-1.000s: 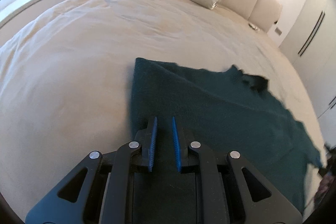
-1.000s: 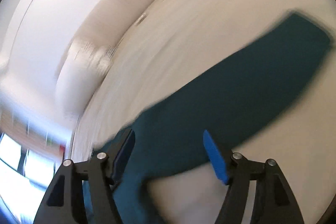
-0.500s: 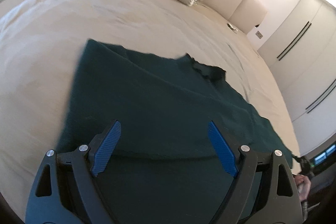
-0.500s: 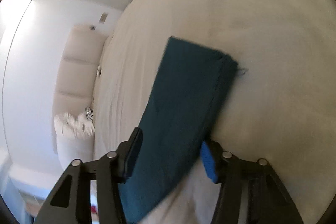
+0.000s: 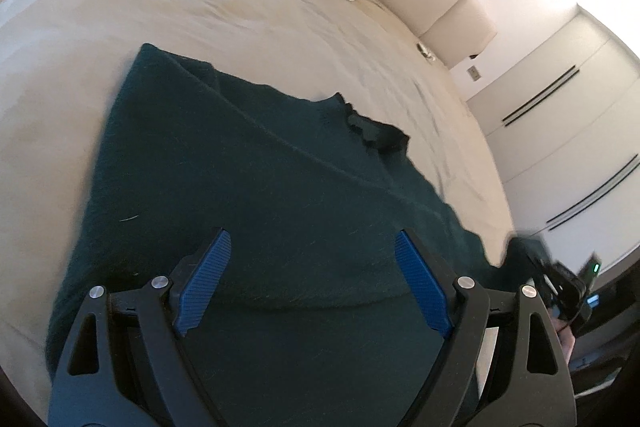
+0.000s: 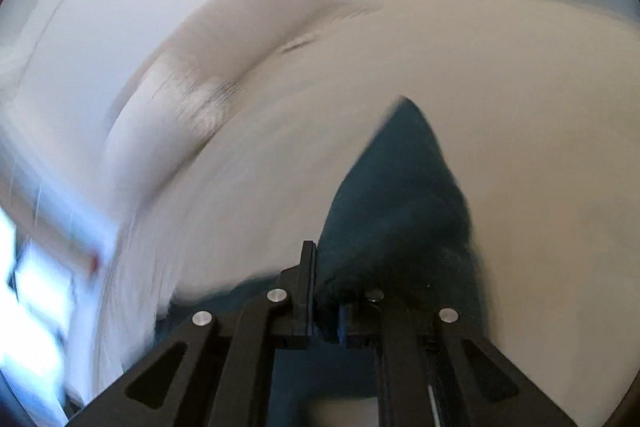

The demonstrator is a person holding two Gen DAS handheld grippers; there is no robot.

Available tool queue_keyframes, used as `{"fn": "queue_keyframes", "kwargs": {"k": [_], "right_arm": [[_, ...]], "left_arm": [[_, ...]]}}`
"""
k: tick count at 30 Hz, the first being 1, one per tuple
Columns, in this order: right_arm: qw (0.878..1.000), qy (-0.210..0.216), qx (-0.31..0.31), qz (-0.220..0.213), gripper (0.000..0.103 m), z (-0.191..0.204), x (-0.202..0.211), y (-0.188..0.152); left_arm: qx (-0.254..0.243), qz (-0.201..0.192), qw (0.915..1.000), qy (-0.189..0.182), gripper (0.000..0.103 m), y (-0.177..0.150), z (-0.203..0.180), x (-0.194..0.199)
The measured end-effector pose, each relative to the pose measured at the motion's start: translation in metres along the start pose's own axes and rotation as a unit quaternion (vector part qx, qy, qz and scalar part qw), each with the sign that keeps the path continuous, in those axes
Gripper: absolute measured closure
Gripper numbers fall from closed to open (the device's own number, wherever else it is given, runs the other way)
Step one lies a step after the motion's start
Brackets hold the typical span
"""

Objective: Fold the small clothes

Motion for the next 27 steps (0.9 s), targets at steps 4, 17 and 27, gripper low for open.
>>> {"fn": "queue_keyframes", "kwargs": {"k": [4, 17, 27], "right_arm": [[0.982, -0.017, 0.174, 0.067, 0.093, 0.114, -0.073, -0.053], [0.983, 0.054, 0.141, 0.107, 0.031, 0.116, -0.073, -0.126], [0.978, 0.156, -0.072, 0.119, 0.031, 0.043, -0.021, -0.145]], "left_arm": [[0.000, 0.019, 0.9995, -0.027, 0.019, 0.003, -0.010, -0.009], [-0.009, 0.114, 0.9911, -0.069, 0.019, -0.008, -0.067, -0.082], [-0.039, 0.180, 0.9826, -0.028, 0.032, -0.020, -0.102, -0.131]]}}
Point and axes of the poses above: each gripper's, at about its wrist camera, not at the fingertips, and x roughly against the way its jaws point, z to its left, y to its top, the point moved 8 cm from there along -x, roughly the way its jaws point, and after that the axes turned 8 degrees about z, right-handed, at the moved point
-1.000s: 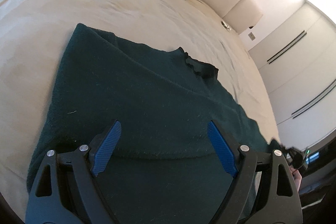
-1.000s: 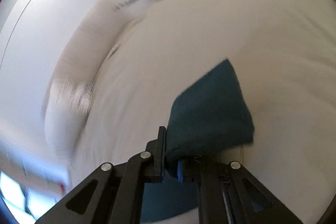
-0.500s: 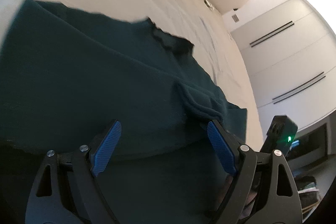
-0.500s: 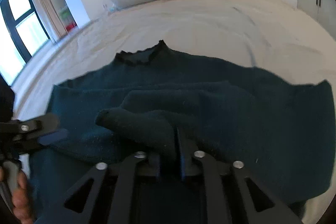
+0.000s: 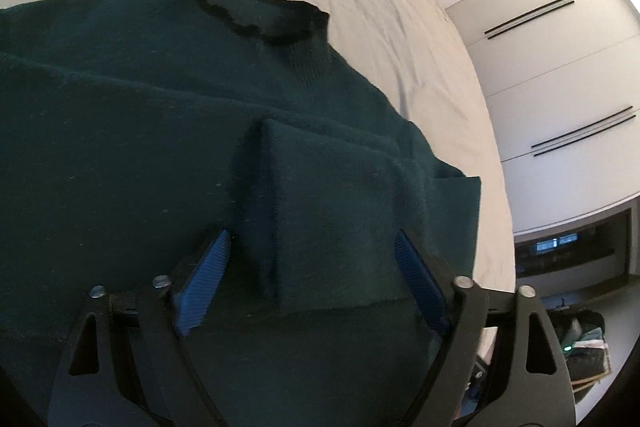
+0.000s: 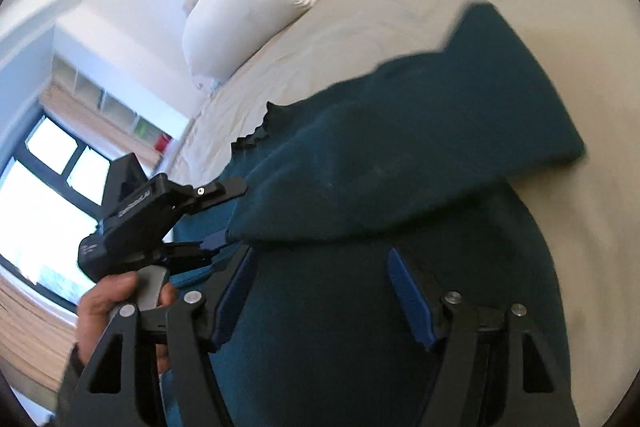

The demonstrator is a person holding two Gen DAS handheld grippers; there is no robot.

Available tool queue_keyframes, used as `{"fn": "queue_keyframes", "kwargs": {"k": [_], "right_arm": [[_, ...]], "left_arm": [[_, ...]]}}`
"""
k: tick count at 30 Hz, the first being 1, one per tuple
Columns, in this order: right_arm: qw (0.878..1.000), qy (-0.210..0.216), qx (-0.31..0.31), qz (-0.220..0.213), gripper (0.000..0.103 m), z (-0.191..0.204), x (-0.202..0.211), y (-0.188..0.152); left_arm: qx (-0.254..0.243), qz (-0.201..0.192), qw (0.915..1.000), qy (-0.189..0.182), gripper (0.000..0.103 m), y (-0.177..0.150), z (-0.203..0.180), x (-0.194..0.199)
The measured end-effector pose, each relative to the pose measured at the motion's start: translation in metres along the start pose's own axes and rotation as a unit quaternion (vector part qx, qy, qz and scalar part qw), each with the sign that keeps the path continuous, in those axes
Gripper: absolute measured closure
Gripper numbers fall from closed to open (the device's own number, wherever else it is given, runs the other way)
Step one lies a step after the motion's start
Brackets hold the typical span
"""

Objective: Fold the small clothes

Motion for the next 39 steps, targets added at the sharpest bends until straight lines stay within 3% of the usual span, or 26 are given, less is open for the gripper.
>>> {"fn": "queue_keyframes", "kwargs": {"k": [2, 7, 10, 16, 23, 29, 32, 36, 39], "right_arm": [[0.999, 0.030, -0.033, -0.003, 0.031, -0.008, 0.004, -0.001], [0.993, 0.078, -0.089, -0.019, 0.031, -0.020, 0.010, 0.004], [0.987, 0.100, -0.122, -0.038, 0.031, -0.030, 0.017, 0.007], [0.959, 0.165, -0.217, -0.074, 0.022, -0.052, 0.018, 0.027], [0.935, 0.195, -0.277, -0.101, 0.018, -0.062, 0.019, 0.044], [0.947, 0.166, -0.257, -0.101, 0.017, -0.051, 0.013, 0.045], [0.946, 0.180, -0.255, -0.088, 0.016, -0.040, 0.009, 0.046], [0.958, 0.146, -0.240, -0.062, 0.016, -0.031, -0.010, 0.045], [0.964, 0.130, -0.222, -0.067, 0.017, -0.034, -0.014, 0.053]], "left_arm": [[0.007, 0.009, 0.9999, 0.003, 0.063, -0.002, -0.002, -0.003], [0.005, 0.010, 0.9999, 0.006, 0.094, -0.004, -0.007, -0.007], [0.004, -0.016, 0.9998, -0.009, 0.095, -0.002, -0.010, 0.008], [-0.022, -0.098, 0.9949, 0.000, 0.095, 0.000, -0.006, 0.076], [0.037, -0.138, 0.9897, 0.012, 0.095, 0.002, 0.070, 0.110], [0.064, -0.133, 0.9889, 0.016, 0.095, -0.012, 0.119, 0.108], [0.053, -0.124, 0.9904, 0.028, 0.095, -0.011, 0.121, 0.095], [0.049, -0.120, 0.9910, 0.032, 0.095, -0.014, 0.120, 0.091], [0.044, -0.119, 0.9914, 0.035, 0.095, -0.018, 0.117, 0.088]]}}
Point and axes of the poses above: each gripper's, at about its wrist camera, not at the fingertips, and x roughly against the way its jaws point, z to its left, y to its top, the point moved 8 cm from there along -x, roughly the way its jaws point, and after that the axes turned 8 degrees about z, right-handed, at the moved point
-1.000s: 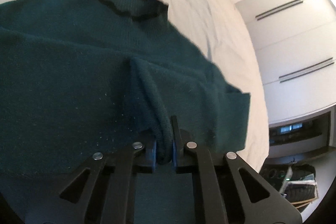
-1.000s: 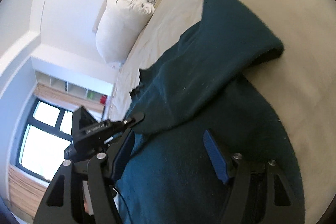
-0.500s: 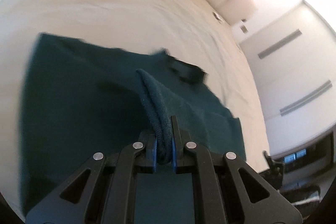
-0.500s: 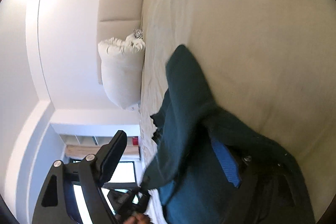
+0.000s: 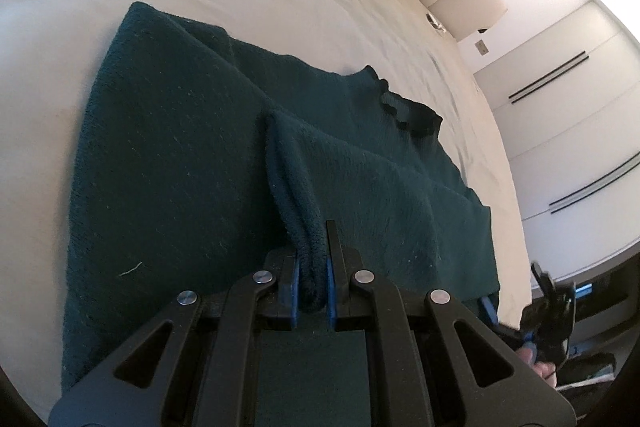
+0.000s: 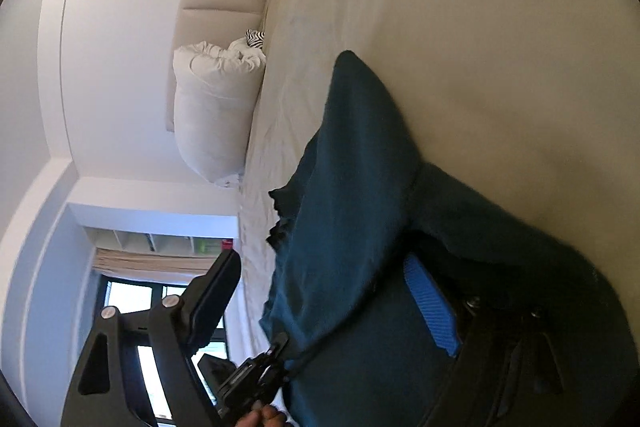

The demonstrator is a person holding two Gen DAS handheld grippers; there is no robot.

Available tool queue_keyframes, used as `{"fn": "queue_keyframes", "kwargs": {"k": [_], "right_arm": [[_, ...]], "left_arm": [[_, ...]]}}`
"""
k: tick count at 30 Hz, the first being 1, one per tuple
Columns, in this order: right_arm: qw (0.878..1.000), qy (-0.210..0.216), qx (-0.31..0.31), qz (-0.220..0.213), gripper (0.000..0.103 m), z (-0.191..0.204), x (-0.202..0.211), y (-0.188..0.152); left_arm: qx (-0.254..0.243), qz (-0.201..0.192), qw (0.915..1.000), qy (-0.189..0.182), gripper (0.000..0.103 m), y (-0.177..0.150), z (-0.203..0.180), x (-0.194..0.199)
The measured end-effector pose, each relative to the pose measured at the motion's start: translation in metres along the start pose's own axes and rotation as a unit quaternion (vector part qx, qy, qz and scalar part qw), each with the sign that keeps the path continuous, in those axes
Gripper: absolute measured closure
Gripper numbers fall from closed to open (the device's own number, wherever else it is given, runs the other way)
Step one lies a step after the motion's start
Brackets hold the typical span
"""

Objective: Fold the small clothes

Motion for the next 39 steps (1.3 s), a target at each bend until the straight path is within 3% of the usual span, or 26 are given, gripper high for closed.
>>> {"fn": "queue_keyframes", "kwargs": {"k": [7, 9, 17, 20, 23, 25, 27, 31, 35, 39], "right_arm": [[0.999, -0.033, 0.026, -0.010, 0.023, -0.012, 0.000, 0.020], [0.998, -0.046, 0.041, -0.002, 0.027, -0.015, -0.003, 0.017], [0.990, -0.104, 0.090, 0.036, 0.026, 0.013, 0.018, -0.012], [0.981, -0.111, 0.157, 0.020, 0.026, 0.044, 0.030, -0.011], [0.978, -0.099, 0.181, 0.027, 0.026, 0.054, 0.024, 0.004], [0.979, -0.089, 0.182, 0.038, 0.027, 0.056, 0.015, 0.018], [0.981, -0.063, 0.176, 0.051, 0.034, 0.059, 0.005, 0.036], [0.985, -0.052, 0.147, 0.076, 0.035, 0.044, -0.019, 0.067], [0.981, -0.071, 0.129, 0.123, 0.036, 0.016, -0.046, 0.077], [0.979, -0.069, 0.128, 0.142, 0.048, -0.001, -0.047, 0.070]], "left_arm": [[0.002, -0.003, 1.0000, -0.003, 0.095, 0.001, -0.005, -0.014], [-0.002, -0.004, 1.0000, 0.000, 0.095, -0.001, -0.005, -0.014], [0.000, 0.004, 1.0000, -0.001, 0.094, -0.002, -0.008, -0.014], [0.004, 0.007, 0.9996, 0.028, 0.091, -0.006, -0.006, -0.006], [-0.010, -0.022, 0.9954, 0.093, 0.091, -0.007, -0.010, 0.014], [-0.046, -0.056, 0.9908, 0.115, 0.091, 0.001, -0.027, 0.026], [-0.095, -0.085, 0.9841, 0.124, 0.091, 0.013, -0.051, 0.030], [-0.147, -0.064, 0.9797, 0.121, 0.091, 0.032, -0.074, -0.011], [-0.151, -0.012, 0.9792, 0.134, 0.091, 0.029, -0.058, -0.063], [-0.161, -0.046, 0.9808, 0.101, 0.091, 0.025, -0.052, -0.064]]}}
Point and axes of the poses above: each gripper's, at about its wrist camera, not at the fingertips, and x roughly against the way its jaws point, z to its left, y to its top, the point moved 8 cm from there along -x, roughly the way its jaws point, and after that the axes turned 8 degrees about z, right-handed, at the moved point
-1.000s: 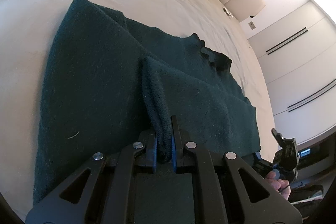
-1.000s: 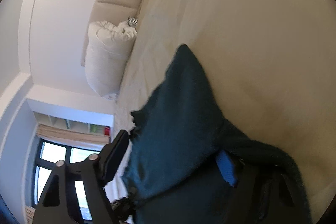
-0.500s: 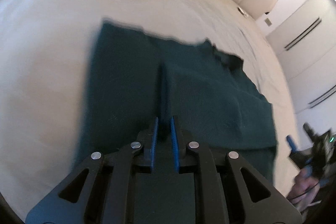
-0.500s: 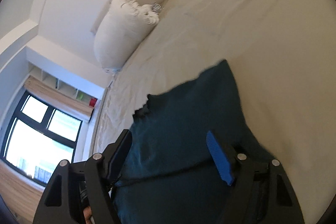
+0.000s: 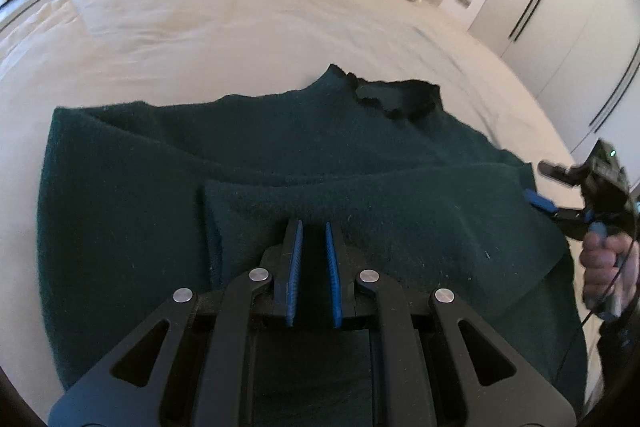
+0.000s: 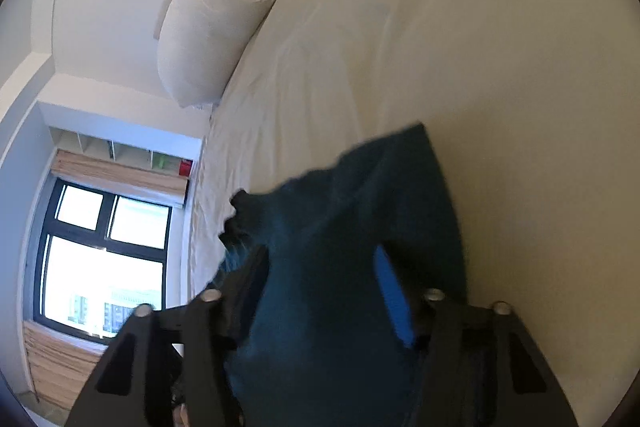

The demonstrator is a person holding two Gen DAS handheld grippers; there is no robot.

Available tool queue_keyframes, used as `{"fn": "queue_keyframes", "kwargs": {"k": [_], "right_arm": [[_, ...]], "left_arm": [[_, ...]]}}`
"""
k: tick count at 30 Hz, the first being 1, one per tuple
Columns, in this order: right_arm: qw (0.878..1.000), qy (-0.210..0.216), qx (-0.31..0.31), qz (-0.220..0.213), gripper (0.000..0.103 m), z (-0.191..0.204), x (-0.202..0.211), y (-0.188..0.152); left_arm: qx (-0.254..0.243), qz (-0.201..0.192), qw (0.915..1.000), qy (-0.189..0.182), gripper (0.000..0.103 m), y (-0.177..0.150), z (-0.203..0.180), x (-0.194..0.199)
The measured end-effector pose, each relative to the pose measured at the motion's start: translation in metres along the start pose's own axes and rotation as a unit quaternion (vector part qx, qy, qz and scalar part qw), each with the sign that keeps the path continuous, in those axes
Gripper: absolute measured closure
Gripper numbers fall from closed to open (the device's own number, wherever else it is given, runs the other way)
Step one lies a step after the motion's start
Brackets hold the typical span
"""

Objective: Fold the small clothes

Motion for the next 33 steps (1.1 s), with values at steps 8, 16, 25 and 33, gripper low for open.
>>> {"fn": "queue_keyframes", "kwargs": {"k": [8, 16, 25, 33], "right_arm": [[0.998, -0.020, 0.046, 0.043, 0.048, 0.000, 0.024, -0.045], [0.999, -0.012, 0.044, 0.019, 0.056, -0.002, 0.050, -0.057], [0.998, -0.022, 0.054, 0.009, 0.049, -0.002, 0.036, -0.081], [0.985, -0.090, 0.136, -0.053, 0.028, 0.038, 0.106, -0.156]], "left_arm": [[0.023, 0.001, 0.9989, -0.040, 0.091, -0.003, 0.007, 0.002], [0.087, -0.002, 0.9919, -0.093, 0.091, -0.019, 0.032, 0.044], [0.105, -0.009, 0.9919, -0.072, 0.091, -0.063, 0.066, 0.081], [0.092, 0.015, 0.9937, -0.063, 0.091, -0.140, 0.047, 0.142]]}}
Point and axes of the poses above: each gripper's, at about its wrist camera, not at the fingertips, and x roughly against the way its jaws point, z to its left, y to its top, the point moved 8 cm from there along -x, roughly the way its jaws point, and after that the axes turned 8 degrees about z, right-handed, at the moved point
